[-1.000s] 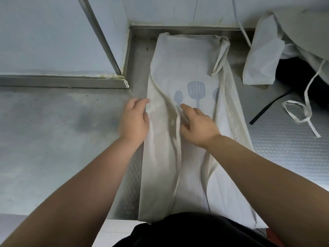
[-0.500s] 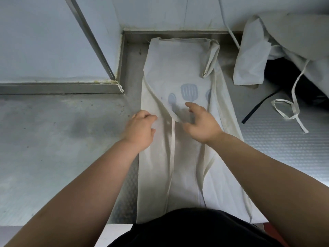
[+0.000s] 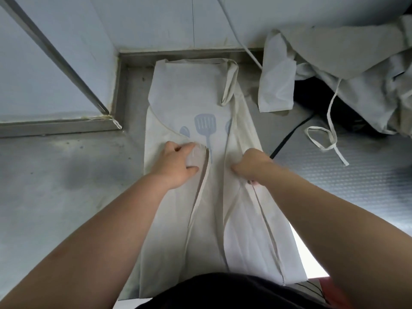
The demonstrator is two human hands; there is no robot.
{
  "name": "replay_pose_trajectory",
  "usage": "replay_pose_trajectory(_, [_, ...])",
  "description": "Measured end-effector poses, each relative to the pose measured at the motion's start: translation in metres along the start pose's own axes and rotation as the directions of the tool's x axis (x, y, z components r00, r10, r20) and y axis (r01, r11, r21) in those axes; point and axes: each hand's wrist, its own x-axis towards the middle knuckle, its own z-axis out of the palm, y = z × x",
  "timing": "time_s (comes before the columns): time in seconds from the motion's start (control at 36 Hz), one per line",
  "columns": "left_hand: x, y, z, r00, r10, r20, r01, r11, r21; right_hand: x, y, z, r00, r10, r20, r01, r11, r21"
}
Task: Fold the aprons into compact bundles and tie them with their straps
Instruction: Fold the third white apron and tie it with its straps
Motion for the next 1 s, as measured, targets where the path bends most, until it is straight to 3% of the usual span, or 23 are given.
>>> replay_pose_trajectory(0.06, [0.003,0.0,0.0,1.0,-0.004,0.03,0.004,1.0,-0.002,0.004,-0.006,-0.004,0.998,-0.018,0.063,0.008,0.986,0.167])
replay_pose_trajectory(0.17, [0.008,-0.002,-0.003,0.997,-0.012,0.072,0.012,1.0,-0.002,0.013,-0.022,-0.023,0.998,-0.061,-0.005,0.057,0.892,0.449])
replay_pose_trajectory(0.28, [0.009,-0.004,-0.003,0.998,-0.013,0.054,0.014,1.0,-0.02,0.026,-0.041,-0.025,0.994,-0.105,-0.004,0.092,0.851,0.517])
replay_pose_trajectory(0.53, [0.01,-0.002,0.002,0.998,-0.055,0.012,0.056,0.996,-0.073,0.034,-0.045,-0.017,0.967,-0.2,0.159,0.098,0.866,0.49])
replay_pose_trajectory(0.58, [0.008,0.004,0.005,0.996,-0.063,-0.068,0.055,0.992,-0.111,0.033,-0.039,-0.02,0.965,-0.249,0.086,0.193,0.89,0.413])
replay_pose_trajectory(0.64, [0.004,0.011,0.01,0.985,-0.062,-0.161,0.044,0.993,-0.113,0.031,-0.031,-0.02,0.936,-0.35,-0.032,0.35,0.917,0.19])
replay_pose_trajectory(0.72, [-0.001,0.025,0.017,0.973,-0.021,-0.23,0.005,0.998,-0.068,0.023,-0.016,-0.019,0.905,-0.424,-0.021,0.425,0.905,-0.001])
replay_pose_trajectory(0.83, [0.002,0.037,0.023,0.968,-0.092,-0.232,0.095,0.995,0.001,0.021,-0.005,-0.016,0.928,-0.365,-0.066,0.344,0.913,-0.219])
replay_pose_trajectory(1.0, [0.015,0.041,0.023,0.964,-0.189,-0.188,0.173,0.98,-0.1,0.015,0.038,-0.018,0.957,-0.242,-0.158,0.198,0.948,-0.249])
